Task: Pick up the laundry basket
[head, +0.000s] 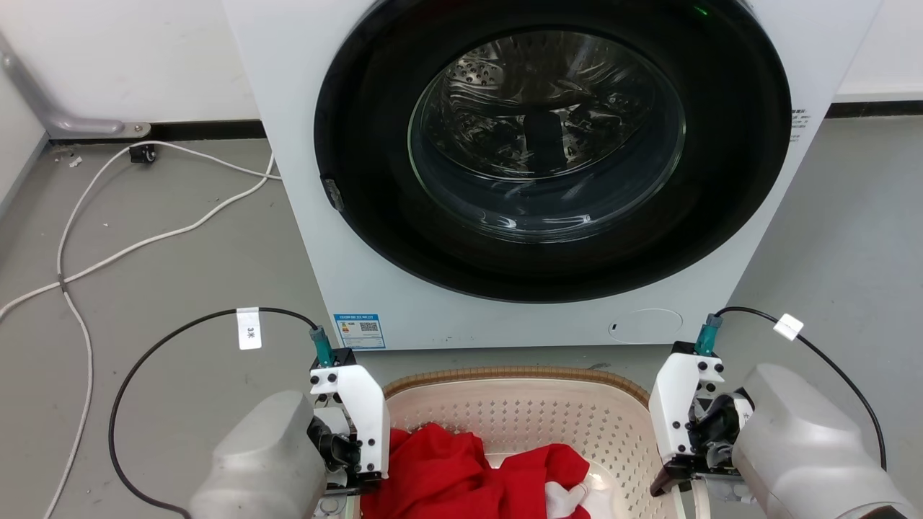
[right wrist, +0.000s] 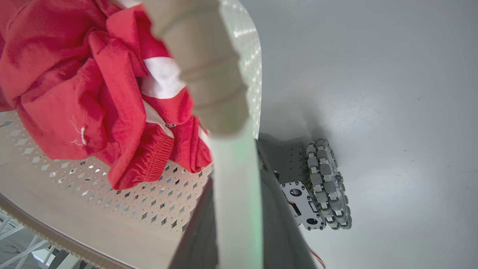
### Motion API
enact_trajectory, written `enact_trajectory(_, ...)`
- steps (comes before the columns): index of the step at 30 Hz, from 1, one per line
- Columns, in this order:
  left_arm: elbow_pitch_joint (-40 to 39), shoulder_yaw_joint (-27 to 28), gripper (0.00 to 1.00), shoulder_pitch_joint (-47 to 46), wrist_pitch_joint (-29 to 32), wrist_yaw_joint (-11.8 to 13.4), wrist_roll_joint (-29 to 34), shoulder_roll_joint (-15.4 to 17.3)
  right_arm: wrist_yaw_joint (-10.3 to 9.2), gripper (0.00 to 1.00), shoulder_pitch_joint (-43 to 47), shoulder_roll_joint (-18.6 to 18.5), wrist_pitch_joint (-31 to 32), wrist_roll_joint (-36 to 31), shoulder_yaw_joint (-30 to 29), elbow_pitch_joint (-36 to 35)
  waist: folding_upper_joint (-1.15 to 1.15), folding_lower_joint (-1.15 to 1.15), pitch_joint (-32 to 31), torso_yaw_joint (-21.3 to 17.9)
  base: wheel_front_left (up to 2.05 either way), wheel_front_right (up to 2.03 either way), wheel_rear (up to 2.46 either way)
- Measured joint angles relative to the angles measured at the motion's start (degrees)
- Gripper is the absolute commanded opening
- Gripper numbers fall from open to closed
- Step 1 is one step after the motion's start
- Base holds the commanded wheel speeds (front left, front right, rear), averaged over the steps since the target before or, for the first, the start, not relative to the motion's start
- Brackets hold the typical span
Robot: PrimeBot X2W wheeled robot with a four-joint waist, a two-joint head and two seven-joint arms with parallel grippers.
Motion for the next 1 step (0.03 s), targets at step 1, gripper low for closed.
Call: enact_trajectory(1, 0.0, -0.02, 0.0, 0.01, 0.0, 0.0, -0.02, 0.0, 0.0, 0.0, 0.02, 0.0, 0.0, -0.03, -0.08, 0.0, 0.0, 0.0, 0.01, 0.01, 0.0, 0.0, 0.0)
